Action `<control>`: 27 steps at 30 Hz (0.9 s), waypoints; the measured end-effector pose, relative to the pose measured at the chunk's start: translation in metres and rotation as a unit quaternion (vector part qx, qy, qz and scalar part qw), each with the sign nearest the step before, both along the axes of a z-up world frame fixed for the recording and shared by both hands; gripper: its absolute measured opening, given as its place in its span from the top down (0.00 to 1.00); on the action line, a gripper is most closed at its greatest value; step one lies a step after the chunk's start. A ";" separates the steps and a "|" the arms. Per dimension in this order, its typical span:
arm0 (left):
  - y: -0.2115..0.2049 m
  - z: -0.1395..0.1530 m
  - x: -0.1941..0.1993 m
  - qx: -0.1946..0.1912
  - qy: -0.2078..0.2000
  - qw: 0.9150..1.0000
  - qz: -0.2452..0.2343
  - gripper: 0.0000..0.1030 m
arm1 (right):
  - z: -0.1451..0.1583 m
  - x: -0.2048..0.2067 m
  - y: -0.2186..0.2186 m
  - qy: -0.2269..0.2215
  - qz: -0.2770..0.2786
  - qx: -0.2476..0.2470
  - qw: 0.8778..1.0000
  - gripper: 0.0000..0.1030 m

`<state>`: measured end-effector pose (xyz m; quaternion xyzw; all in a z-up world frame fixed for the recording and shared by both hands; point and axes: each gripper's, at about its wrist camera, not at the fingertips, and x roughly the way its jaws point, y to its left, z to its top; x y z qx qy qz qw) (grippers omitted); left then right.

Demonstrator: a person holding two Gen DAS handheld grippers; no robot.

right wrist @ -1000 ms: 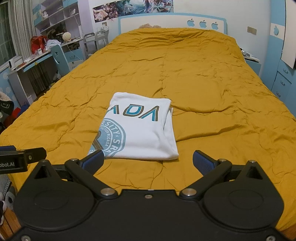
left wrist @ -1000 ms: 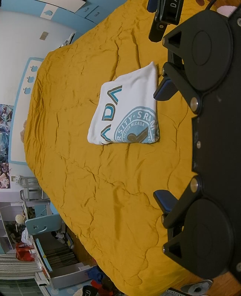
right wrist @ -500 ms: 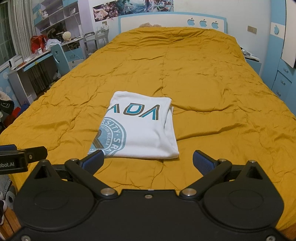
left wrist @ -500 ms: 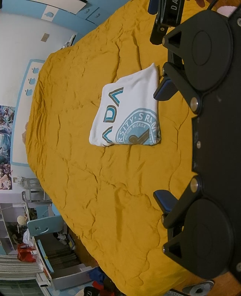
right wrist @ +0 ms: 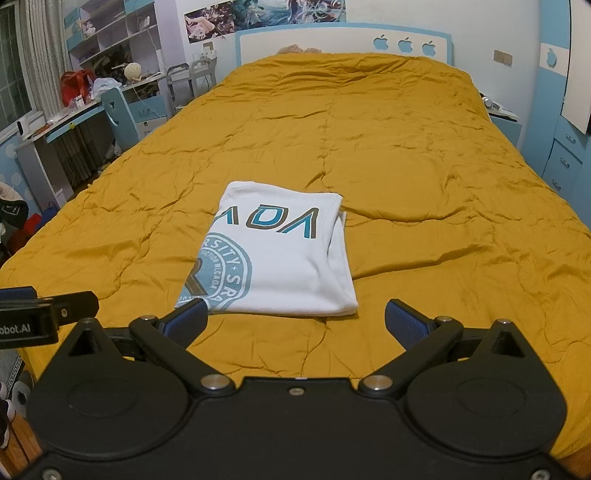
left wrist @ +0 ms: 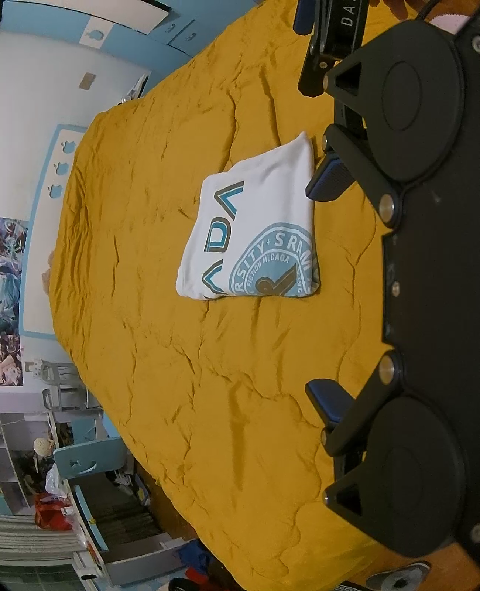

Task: Fold small clothes

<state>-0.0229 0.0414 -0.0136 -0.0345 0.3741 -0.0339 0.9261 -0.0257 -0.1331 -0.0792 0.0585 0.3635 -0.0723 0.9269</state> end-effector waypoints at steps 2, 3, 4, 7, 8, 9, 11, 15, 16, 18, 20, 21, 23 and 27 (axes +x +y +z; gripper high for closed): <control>0.000 0.000 -0.001 0.001 -0.005 1.000 0.001 0.00 | 0.000 0.000 0.000 0.000 -0.001 0.001 1.000 0.00; 0.000 0.000 -0.001 0.002 -0.007 1.000 0.000 0.00 | 0.000 0.000 0.000 0.000 -0.001 0.000 1.000 0.00; 0.000 0.000 -0.001 0.004 -0.007 1.000 0.003 0.00 | 0.000 0.000 0.000 0.000 -0.001 0.000 1.000 0.00; 0.001 0.000 0.000 0.001 -0.005 1.000 0.003 0.00 | -0.001 0.000 0.000 0.000 -0.001 0.001 1.000 0.00; 0.001 0.000 0.000 -0.002 -0.004 1.000 0.000 0.00 | -0.001 0.000 0.000 0.000 -0.001 0.000 1.000 0.00; 0.002 0.000 0.000 -0.003 -0.001 1.000 0.001 0.00 | -0.001 0.001 -0.001 0.000 -0.001 0.000 1.000 0.00; 0.003 0.000 0.000 -0.007 -0.001 1.000 0.006 0.00 | -0.001 0.001 -0.001 0.000 -0.001 0.001 1.000 0.00; 0.001 0.001 -0.003 0.008 -0.016 1.000 0.009 0.00 | -0.001 0.001 -0.001 0.000 -0.002 0.002 1.000 0.00; 0.000 0.002 -0.003 0.009 -0.017 1.000 0.007 0.00 | -0.002 0.001 -0.001 0.001 -0.003 0.002 1.000 0.00; 0.000 0.002 -0.004 0.005 -0.017 1.000 0.009 0.00 | -0.002 0.002 -0.002 0.001 -0.005 0.003 1.000 0.00; 0.000 0.002 -0.002 0.004 -0.015 1.000 0.008 0.00 | -0.001 0.002 -0.002 0.001 -0.004 0.003 1.000 0.00; 0.000 0.001 -0.001 0.003 -0.010 1.000 0.007 0.00 | -0.001 0.002 -0.003 0.000 -0.004 0.003 1.000 0.00; 0.000 0.001 0.000 -0.005 -0.005 1.000 0.003 0.00 | -0.001 0.002 -0.003 0.001 -0.005 0.003 1.000 0.00; 0.000 -0.001 0.002 -0.010 0.004 1.000 0.002 0.00 | -0.001 0.002 -0.003 0.001 -0.005 0.003 1.000 0.00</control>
